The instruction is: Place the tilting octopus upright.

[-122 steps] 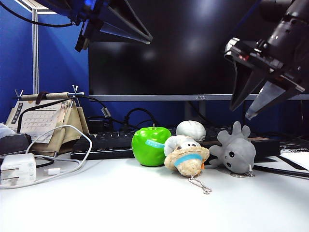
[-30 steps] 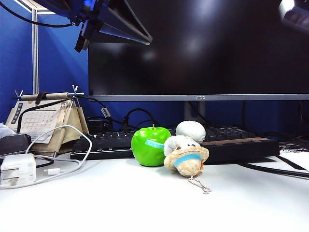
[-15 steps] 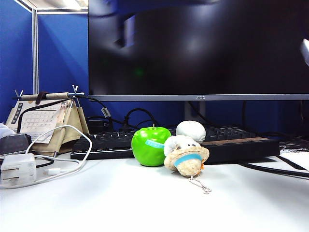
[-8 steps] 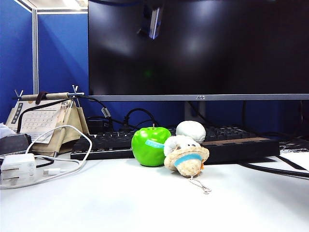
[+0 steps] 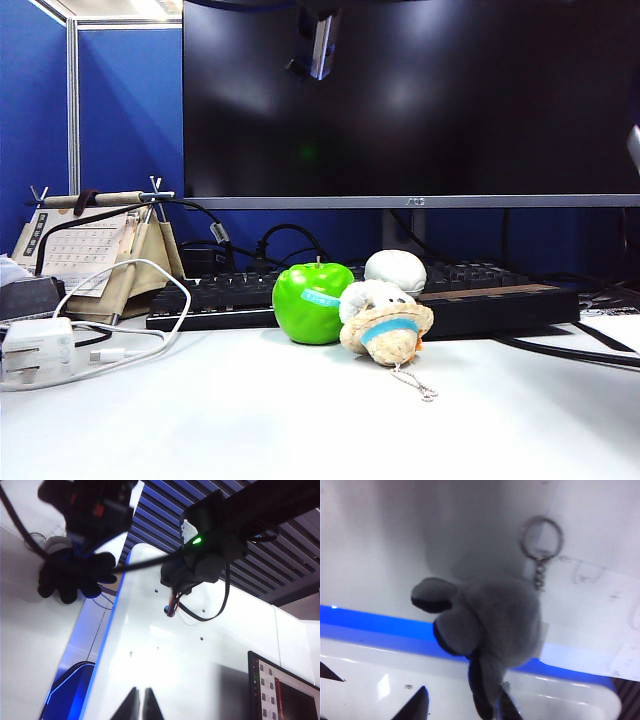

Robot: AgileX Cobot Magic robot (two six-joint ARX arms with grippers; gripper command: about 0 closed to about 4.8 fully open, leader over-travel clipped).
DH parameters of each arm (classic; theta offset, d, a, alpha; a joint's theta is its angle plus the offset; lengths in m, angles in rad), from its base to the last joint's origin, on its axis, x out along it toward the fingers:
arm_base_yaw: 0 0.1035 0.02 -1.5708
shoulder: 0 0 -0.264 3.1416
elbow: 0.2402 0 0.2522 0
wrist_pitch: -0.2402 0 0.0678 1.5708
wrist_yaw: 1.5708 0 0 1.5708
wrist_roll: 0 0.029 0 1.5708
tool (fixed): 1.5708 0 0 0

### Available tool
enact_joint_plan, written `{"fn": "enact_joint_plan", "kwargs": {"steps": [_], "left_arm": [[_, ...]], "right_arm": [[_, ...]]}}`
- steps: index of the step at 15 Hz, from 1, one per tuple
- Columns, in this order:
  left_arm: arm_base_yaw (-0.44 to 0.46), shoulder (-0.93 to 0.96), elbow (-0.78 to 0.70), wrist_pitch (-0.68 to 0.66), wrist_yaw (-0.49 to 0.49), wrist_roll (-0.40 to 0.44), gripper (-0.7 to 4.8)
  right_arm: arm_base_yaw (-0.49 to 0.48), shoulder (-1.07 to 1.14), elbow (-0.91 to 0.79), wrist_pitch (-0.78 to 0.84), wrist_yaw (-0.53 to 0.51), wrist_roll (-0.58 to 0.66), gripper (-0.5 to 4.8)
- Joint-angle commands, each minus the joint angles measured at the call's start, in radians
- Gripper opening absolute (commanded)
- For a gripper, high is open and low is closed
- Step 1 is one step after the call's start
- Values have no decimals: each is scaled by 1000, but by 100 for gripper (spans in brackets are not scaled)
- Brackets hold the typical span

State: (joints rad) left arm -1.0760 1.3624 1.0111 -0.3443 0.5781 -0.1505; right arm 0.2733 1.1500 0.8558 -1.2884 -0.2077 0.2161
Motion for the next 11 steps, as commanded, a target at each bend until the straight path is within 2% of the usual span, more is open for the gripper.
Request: {"fn": "enact_joint_plan", "kwargs": {"steps": [1, 3, 7, 8, 11], "left_arm": [[0, -2, 3, 9, 2, 3, 26], [0, -2, 3, 9, 2, 0, 26], [0, -2, 3, 9, 2, 0, 26], [0, -2, 3, 9, 2, 0, 26], [0, -2, 3, 9, 2, 1, 26]], "right_arm": [[0, 21, -39, 16, -11, 0, 176], [0, 24, -50, 42, -11, 0, 167], [0, 48, -54, 62, 11, -14, 17], [0, 55, -56, 68, 18, -22, -7], [0, 58, -52, 169, 40, -48, -6]]}}
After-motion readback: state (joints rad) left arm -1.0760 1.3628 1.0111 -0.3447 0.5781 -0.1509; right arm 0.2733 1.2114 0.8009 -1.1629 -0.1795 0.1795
